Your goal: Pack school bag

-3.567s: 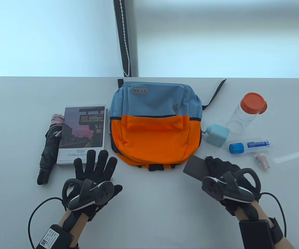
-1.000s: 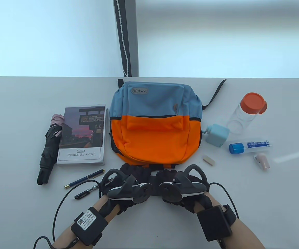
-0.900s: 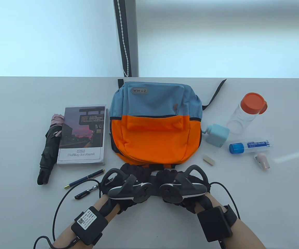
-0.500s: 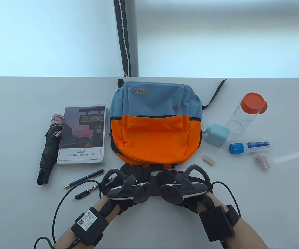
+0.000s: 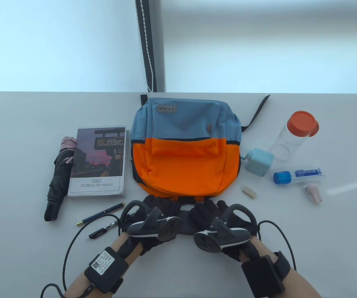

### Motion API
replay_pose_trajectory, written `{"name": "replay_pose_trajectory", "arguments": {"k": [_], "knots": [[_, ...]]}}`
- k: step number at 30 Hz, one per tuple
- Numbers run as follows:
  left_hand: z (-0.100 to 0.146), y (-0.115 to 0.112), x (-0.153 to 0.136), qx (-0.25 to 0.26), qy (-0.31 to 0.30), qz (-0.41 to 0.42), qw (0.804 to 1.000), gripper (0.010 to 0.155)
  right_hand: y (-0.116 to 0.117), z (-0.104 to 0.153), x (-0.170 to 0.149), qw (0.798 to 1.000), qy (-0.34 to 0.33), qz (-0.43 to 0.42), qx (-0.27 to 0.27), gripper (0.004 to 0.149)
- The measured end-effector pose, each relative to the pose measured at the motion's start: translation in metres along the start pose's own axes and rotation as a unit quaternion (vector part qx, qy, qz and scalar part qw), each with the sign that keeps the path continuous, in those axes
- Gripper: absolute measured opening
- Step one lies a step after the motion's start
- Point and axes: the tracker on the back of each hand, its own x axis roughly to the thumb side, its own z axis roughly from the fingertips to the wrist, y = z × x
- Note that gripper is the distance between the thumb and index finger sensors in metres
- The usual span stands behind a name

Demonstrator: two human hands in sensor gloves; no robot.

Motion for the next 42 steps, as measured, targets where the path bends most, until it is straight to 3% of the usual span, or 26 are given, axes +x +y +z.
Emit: {"name": "replay_pose_trajectory", "arguments": {"k": [7,12,23,28,31,37,42], "knots": [[0.001,0.001,0.001,0.002,-0.001,-0.004,1.000,0.093,0.011,0.039,-0.030,0.997,0.075,-0.030,0.004,0.104],[0.001,0.002,0.000,-0.005,-0.001,0.002,1.000,0.093,0.028,0.052,-0.041,0.992,0.093,-0.080,-0.008,0.103],[0.004,0.025,-0.014,-0.001,-0.004,0.080,0.997,0.063,0.030,0.051,-0.051,0.985,0.116,-0.126,-0.036,0.110],[-0.006,0.034,-0.026,-0.012,0.012,0.105,0.994,0.060,0.034,0.055,-0.056,0.977,0.167,-0.129,-0.030,0.120],[-0.013,0.036,-0.033,0.007,0.033,0.114,0.993,0.057,0.036,0.057,-0.057,0.972,0.190,-0.133,-0.033,0.126],[-0.023,0.035,-0.042,0.009,0.059,0.124,0.990,0.057,0.033,0.059,-0.050,0.977,0.187,-0.085,-0.062,0.134],[-0.027,0.033,-0.044,0.008,0.071,0.125,0.990,0.055,0.031,0.059,-0.047,0.979,0.185,-0.065,-0.064,0.132]]}}
